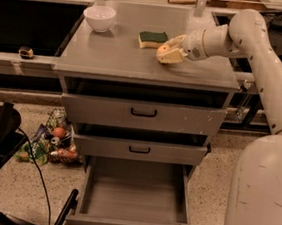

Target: Pick orange from bottom drawer and place on counter

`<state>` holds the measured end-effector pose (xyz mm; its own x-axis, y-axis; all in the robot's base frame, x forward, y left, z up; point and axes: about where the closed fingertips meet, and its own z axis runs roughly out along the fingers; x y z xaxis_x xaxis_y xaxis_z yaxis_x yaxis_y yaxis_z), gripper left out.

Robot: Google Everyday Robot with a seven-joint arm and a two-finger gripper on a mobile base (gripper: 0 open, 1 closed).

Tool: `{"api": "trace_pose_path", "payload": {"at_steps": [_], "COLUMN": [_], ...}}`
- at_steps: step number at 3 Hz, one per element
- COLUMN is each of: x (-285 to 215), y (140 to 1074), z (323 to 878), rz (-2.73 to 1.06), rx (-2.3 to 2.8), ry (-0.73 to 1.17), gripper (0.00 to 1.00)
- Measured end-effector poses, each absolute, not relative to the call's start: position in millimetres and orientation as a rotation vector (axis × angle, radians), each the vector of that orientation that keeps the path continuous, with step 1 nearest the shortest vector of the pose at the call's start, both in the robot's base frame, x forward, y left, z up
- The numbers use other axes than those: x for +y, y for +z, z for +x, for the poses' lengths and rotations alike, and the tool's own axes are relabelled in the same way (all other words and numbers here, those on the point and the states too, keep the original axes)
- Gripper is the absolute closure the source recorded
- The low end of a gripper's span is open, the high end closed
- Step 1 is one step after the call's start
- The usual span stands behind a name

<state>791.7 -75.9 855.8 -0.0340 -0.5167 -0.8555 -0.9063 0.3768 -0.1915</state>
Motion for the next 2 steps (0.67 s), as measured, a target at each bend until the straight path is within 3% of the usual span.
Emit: {"api": "trace_pose_path", "payload": {"at_steps": [2], "x": [-79.4], "y": [853.8], "z": [792.2], "rz": [-1.301], "rx": [1.725], "ry": [0.522], "gripper": [0.35]}}
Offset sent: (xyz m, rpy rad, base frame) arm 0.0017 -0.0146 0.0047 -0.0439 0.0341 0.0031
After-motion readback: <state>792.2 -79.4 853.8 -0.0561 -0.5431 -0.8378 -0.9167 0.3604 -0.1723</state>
